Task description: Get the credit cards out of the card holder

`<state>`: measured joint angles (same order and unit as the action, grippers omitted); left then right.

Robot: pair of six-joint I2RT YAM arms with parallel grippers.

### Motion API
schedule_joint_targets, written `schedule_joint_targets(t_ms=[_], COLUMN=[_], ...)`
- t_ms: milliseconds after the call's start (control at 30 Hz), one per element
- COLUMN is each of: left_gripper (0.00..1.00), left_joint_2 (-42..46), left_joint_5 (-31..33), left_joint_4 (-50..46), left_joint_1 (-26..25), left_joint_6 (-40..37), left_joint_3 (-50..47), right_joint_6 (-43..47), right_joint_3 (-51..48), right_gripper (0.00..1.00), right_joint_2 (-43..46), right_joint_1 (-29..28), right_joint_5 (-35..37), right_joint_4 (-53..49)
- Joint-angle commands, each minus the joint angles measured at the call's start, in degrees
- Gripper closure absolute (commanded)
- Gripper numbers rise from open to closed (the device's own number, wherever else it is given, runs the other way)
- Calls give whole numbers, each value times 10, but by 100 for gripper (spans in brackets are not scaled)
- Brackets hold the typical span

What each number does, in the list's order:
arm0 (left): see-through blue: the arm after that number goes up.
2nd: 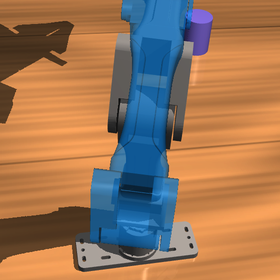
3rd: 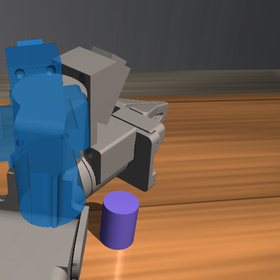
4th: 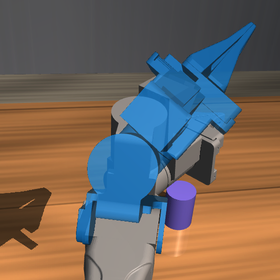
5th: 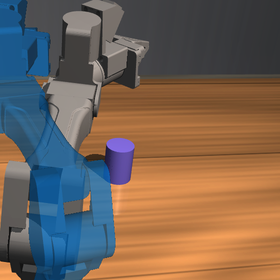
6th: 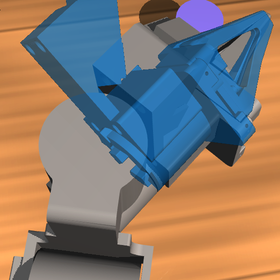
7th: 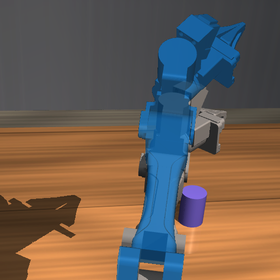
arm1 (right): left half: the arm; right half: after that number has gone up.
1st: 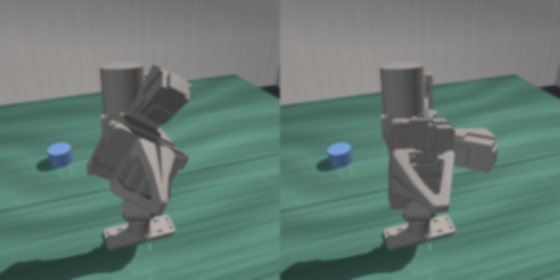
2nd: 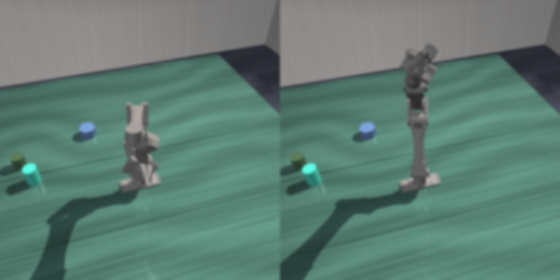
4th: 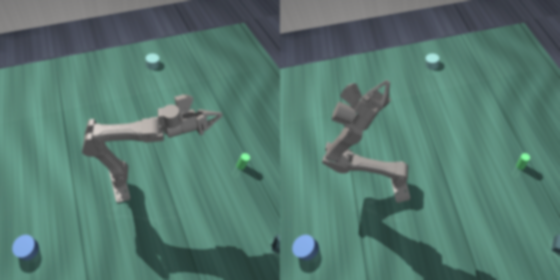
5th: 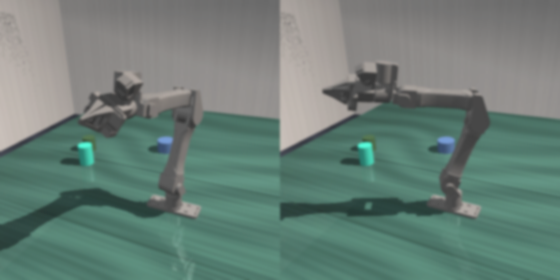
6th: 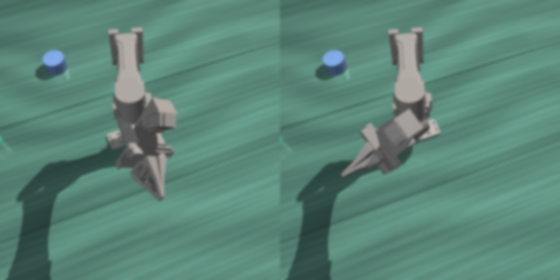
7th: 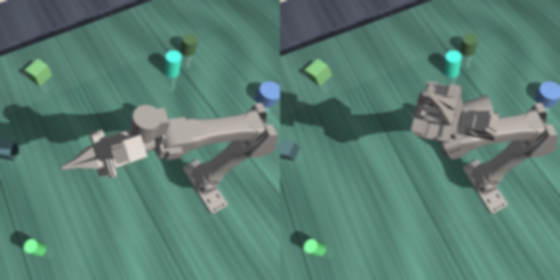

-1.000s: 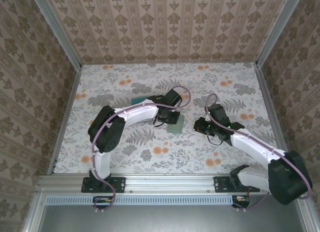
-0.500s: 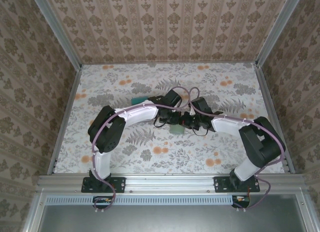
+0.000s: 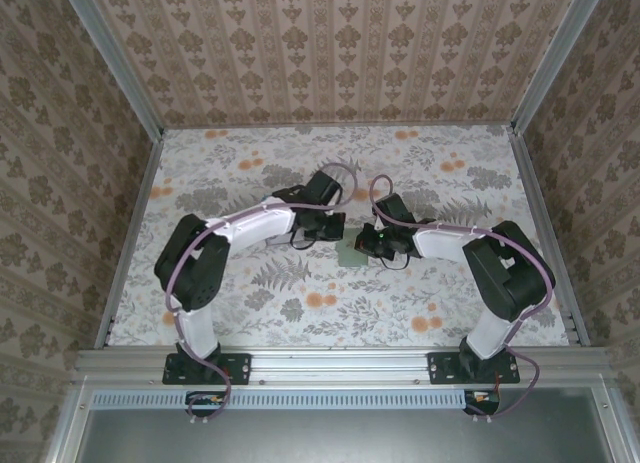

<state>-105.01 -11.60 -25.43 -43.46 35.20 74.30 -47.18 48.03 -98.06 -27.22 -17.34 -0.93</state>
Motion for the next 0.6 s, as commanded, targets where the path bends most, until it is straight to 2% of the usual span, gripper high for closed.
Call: schedule_joint_targets(t_ms=[0, 233, 267, 300, 333, 433, 567], left_gripper=[100, 100, 97, 87, 82, 72, 69], left_joint_2=[41, 39, 33, 26, 18, -8, -48], left_joint_5=[-1, -6, -2, -1, -1, 4, 19], left_joint_4=[-4, -13, -17, -20, -23, -40, -75], left_joint_1=[8, 2, -2, -5, -9, -23, -45], left_joint_6=[6, -14, -15, -15, -16, -19, -30], left_joint_3=[-13, -20, -14, -8, 2, 32, 82], right_joint_6=[-7, 24, 28, 31, 33, 36, 39], right_joint_3=[-16, -4, -4, -5, -6, -14, -28], right_gripper=[100, 100, 100, 100, 100, 97, 96], right_joint_2=[-29, 11, 28, 44, 60, 100, 134], right_joint_1=[5, 6, 7, 7, 10, 21, 33], right_joint_5=[81, 59, 59, 60, 61, 63, 73], right_joint_4=[-100, -87, -83, -80, -76, -69, -79])
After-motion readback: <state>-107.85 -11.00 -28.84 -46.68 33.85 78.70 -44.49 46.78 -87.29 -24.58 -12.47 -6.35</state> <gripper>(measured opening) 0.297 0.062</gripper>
